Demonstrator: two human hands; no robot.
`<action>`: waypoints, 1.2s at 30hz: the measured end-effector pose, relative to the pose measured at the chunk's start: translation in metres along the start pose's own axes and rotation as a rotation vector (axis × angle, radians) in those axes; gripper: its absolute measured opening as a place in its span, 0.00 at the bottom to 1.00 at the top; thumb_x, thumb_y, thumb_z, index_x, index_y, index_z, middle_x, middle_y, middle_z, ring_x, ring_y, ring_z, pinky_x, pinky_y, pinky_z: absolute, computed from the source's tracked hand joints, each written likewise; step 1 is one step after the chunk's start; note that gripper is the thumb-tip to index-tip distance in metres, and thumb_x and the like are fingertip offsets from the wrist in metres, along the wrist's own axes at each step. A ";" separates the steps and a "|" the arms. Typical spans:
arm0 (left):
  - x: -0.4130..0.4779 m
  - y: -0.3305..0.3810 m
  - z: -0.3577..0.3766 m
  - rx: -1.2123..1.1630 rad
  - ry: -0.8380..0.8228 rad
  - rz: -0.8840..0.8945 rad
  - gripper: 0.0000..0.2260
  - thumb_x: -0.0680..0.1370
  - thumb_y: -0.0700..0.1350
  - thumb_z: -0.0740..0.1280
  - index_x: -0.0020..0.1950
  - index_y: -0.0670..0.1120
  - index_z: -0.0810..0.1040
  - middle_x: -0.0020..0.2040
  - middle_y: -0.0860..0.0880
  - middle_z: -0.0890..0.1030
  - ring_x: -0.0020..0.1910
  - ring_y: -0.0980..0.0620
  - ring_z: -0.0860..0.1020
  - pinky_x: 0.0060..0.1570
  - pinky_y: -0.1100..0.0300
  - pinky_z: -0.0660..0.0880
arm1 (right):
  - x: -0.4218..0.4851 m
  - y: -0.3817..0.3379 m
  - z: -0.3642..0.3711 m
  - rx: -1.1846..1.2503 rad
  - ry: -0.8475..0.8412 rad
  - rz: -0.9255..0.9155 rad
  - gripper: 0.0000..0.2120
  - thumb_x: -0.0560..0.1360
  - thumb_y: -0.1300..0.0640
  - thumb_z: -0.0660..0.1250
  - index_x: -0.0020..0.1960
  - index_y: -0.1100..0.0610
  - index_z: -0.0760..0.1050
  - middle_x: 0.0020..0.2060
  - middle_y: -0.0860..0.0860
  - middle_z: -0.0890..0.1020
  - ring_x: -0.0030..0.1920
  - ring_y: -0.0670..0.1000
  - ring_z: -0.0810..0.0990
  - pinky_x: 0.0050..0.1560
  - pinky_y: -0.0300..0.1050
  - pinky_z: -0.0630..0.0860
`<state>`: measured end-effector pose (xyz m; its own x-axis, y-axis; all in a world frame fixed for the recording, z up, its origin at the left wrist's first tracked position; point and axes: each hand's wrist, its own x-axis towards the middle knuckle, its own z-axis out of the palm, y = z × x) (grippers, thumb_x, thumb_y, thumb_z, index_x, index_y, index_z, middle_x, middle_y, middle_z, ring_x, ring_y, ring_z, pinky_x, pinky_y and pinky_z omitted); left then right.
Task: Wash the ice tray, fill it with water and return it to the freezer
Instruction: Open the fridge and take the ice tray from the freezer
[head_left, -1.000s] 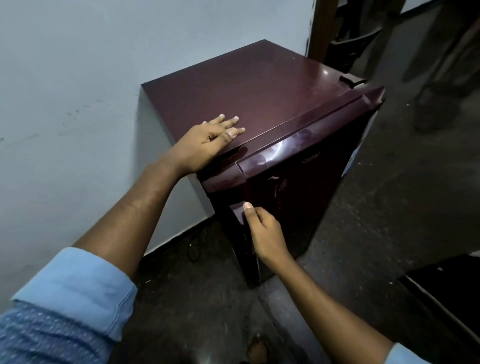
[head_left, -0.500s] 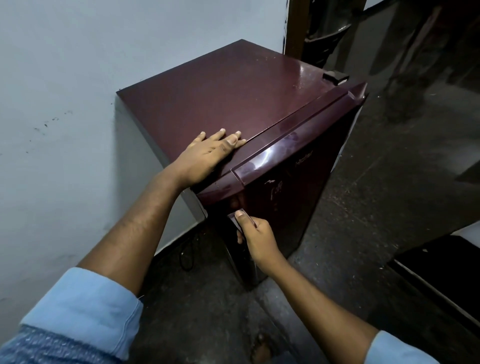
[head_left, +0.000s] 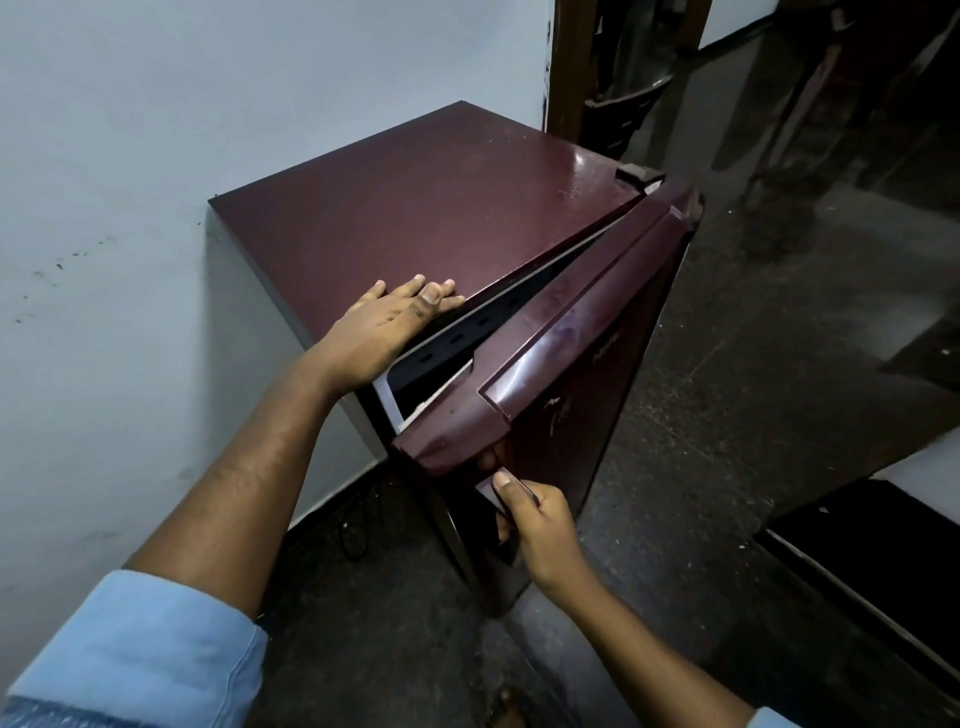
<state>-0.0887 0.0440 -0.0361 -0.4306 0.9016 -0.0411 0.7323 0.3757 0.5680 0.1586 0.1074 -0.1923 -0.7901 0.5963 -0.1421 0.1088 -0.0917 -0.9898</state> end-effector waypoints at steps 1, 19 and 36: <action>0.000 0.000 0.001 0.009 0.002 -0.001 0.44 0.76 0.78 0.33 0.80 0.61 0.70 0.83 0.62 0.60 0.83 0.62 0.51 0.83 0.52 0.40 | -0.006 0.000 -0.008 -0.002 0.000 -0.001 0.27 0.78 0.37 0.64 0.28 0.54 0.72 0.26 0.53 0.75 0.31 0.52 0.73 0.38 0.52 0.70; 0.025 0.103 0.066 0.146 0.050 0.067 0.25 0.88 0.58 0.54 0.85 0.56 0.60 0.86 0.50 0.58 0.86 0.45 0.49 0.82 0.34 0.43 | -0.106 -0.016 -0.170 0.070 0.291 -0.029 0.25 0.75 0.42 0.68 0.42 0.67 0.74 0.36 0.56 0.75 0.40 0.54 0.73 0.45 0.53 0.69; 0.110 0.222 0.182 0.438 0.022 0.718 0.30 0.87 0.64 0.49 0.87 0.58 0.45 0.87 0.51 0.39 0.85 0.46 0.36 0.83 0.43 0.36 | -0.168 -0.120 -0.246 -1.046 0.781 -0.346 0.28 0.82 0.50 0.58 0.77 0.63 0.69 0.77 0.58 0.70 0.79 0.56 0.65 0.80 0.57 0.59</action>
<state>0.1227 0.2657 -0.0643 0.2114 0.9507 0.2268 0.9689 -0.2343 0.0794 0.4261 0.2143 -0.0513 -0.3616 0.7911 0.4933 0.6567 0.5917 -0.4676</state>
